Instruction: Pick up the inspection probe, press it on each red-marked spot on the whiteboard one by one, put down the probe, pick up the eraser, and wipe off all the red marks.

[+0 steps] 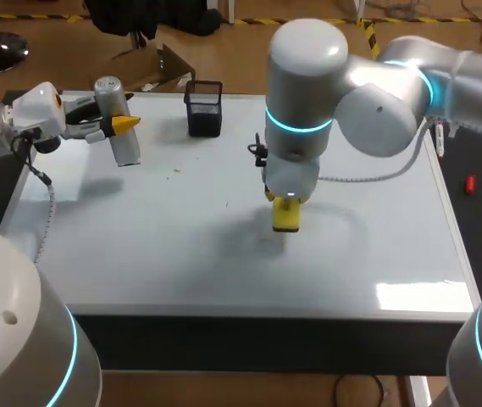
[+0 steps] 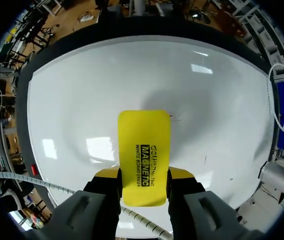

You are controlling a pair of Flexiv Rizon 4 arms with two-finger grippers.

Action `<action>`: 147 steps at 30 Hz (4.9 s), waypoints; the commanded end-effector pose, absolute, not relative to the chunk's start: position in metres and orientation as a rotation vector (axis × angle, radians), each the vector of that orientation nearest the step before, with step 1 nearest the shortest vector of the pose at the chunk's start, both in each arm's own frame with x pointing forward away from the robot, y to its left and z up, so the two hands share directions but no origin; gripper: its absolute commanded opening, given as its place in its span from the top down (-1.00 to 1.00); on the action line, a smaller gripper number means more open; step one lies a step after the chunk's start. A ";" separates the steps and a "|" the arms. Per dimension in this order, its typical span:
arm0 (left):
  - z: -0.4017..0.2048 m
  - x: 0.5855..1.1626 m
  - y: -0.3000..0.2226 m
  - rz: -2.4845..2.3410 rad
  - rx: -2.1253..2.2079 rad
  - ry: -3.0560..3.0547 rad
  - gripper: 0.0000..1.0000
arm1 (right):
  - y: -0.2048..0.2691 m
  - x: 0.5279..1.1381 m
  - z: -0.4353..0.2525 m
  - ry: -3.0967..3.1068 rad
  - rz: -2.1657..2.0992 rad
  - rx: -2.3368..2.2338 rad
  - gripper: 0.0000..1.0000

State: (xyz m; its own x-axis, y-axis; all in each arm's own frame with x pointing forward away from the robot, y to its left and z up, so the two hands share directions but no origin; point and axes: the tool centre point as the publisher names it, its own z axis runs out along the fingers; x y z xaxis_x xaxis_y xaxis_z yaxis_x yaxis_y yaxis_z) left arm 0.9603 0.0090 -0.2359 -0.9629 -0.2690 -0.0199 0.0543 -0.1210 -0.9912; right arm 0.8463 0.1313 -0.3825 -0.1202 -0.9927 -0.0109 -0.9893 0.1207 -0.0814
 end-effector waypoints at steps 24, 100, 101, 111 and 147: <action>-0.234 0.959 0.009 -2.184 -0.245 1.924 1.00 | 0.050 0.974 -0.384 2.307 0.013 -2.049 1.00; -0.234 0.959 0.009 -2.184 -0.245 1.924 1.00 | 0.126 1.112 -0.386 2.456 0.042 -1.809 -1.00; -0.234 0.959 0.009 -2.184 -0.245 1.924 1.00 | 0.124 1.112 -0.381 2.465 0.055 -1.775 -1.00; -0.234 0.959 0.009 -2.184 -0.245 1.924 1.00 | 0.099 1.117 -0.325 2.547 0.079 -1.524 -1.00; -0.234 0.959 0.009 -2.184 -0.245 1.924 1.00 | 0.030 1.128 -0.257 2.726 0.910 -0.701 -1.00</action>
State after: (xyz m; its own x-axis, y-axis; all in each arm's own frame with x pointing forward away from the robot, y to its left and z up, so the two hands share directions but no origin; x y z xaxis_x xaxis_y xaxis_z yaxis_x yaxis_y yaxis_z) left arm 0.9602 0.0089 -0.2359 -0.9629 -0.2690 -0.0198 0.0542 -0.1210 -0.9912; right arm 1.1368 0.0371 -0.2512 -0.8725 -0.4283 -0.2350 -0.4860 0.7115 0.5075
